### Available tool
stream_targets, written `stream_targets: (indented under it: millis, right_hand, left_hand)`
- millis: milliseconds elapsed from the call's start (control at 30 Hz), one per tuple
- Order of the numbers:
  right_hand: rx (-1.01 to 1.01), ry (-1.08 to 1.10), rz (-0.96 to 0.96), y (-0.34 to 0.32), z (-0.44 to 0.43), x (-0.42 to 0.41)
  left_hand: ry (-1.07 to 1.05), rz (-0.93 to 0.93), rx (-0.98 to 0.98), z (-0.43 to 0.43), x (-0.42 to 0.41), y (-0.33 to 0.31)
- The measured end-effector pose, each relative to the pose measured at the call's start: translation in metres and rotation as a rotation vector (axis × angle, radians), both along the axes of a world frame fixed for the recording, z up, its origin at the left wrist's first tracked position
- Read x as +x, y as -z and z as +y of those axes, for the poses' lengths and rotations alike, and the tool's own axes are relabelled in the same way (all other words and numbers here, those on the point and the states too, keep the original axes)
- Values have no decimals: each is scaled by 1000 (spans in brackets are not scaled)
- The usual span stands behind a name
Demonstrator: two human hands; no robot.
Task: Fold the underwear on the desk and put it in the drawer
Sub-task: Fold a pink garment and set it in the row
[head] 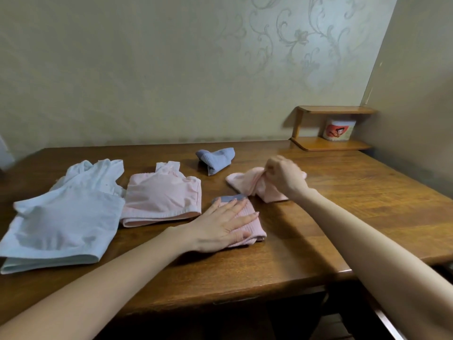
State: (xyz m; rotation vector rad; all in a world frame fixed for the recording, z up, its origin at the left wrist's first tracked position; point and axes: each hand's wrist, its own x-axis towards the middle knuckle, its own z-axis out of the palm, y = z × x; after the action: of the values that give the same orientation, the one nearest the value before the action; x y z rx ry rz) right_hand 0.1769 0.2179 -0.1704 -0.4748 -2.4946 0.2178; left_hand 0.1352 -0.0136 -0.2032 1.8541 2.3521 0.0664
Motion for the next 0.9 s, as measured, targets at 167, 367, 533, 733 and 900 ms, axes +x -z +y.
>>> stream_targets:
  millis: [167,367,533,733,900]
  right_hand:
    - [-623,-148,430,-64,-9,8]
    - [-1233,-599,298,-89,-42,18]
    - [-1382,-600,150,-76,-52,23]
    - [-1377,-680,92,-63,-41,26]
    - [-1186,-870,109,-75,-43,28]
  left_hand:
    - [-50,-44,143,8,-11,-11]
    - [-244,-1365,880,1,-30,-72]
    - [-87,-1695,757,-1,-15,-96]
    - [-229,-1372,857,-2,-21,-112]
    - [-330,-1129,1022,4,-20,-118]
